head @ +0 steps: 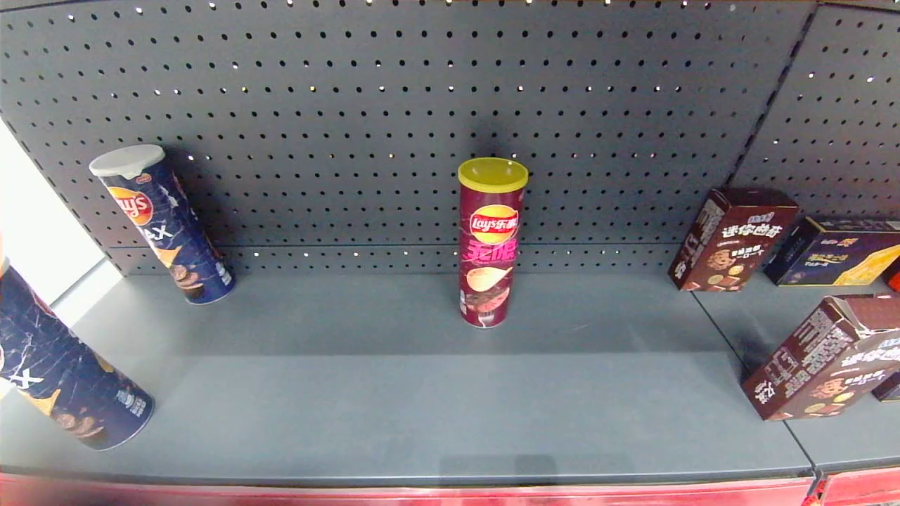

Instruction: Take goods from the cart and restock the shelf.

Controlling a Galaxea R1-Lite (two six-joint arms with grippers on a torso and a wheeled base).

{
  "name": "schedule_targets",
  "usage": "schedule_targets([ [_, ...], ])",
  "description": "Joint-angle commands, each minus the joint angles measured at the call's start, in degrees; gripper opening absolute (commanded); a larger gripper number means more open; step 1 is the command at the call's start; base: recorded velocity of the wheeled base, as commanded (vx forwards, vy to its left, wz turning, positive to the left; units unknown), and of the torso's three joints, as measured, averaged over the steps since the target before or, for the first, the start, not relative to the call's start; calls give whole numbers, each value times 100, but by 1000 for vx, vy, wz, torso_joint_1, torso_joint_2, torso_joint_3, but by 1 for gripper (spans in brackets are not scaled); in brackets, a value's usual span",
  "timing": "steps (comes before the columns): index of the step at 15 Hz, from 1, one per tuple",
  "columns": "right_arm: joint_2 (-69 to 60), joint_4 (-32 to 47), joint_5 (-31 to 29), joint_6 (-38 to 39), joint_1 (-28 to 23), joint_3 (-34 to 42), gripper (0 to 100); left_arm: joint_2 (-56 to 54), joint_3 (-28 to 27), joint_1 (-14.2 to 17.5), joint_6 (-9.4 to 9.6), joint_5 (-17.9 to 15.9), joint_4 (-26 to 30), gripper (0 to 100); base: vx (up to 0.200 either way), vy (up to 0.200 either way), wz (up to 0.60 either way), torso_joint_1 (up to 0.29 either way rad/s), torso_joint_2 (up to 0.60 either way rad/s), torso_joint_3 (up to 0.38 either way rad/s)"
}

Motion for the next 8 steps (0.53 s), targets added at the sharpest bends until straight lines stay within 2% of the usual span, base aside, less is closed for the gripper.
schedule_targets([
  [1,1,0,4,-2,1,1,100,-2,0,0,-2,1,-4,100,0,0,0,0,0,0],
  [8,1,0,4,-2,1,1,100,-2,0,0,-2,1,-4,100,0,0,0,0,0,0],
])
